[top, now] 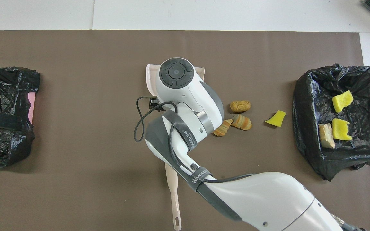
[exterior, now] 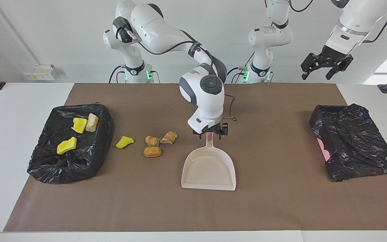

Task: Sweep and dump trash in bin
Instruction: 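Bring the empty dustpan with the right gripper back toward the stones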

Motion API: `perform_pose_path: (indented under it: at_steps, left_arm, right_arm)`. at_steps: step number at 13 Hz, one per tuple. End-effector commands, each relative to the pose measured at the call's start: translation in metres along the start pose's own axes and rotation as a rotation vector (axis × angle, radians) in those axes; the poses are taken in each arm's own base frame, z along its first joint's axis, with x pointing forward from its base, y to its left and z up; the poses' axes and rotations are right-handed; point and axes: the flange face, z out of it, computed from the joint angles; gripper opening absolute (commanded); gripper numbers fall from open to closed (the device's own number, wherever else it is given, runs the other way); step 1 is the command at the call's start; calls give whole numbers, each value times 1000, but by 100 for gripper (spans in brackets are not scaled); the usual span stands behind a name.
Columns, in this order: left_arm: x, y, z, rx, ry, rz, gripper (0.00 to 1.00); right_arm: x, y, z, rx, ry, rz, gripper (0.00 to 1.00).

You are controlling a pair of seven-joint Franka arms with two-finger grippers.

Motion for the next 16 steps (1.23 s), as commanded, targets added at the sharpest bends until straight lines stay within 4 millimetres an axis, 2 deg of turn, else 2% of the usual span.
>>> perform_pose_path:
  at_steps: [1, 6, 11, 13, 16]
  left_arm:
    - [3, -1, -4, 8, 13, -3, 100]
    - [1, -10, -3, 8, 1, -17, 100]
    - [0, -9, -3, 8, -1, -12, 100]
    - [0, -2, -3, 9, -1, -5, 100]
    - [6, 3, -3, 6, 50, 9, 100]
  right_arm:
    - [-38, 10, -14, -30, -16, 0, 100]
    - [-136, 13, -17, -60, -77, -64, 100]
    - [-241, 32, 15, -45, -37, -106, 100]
    - [-273, 41, 24, -37, -33, -104, 100]
    - [-299, 50, 34, -28, -67, -101, 100]
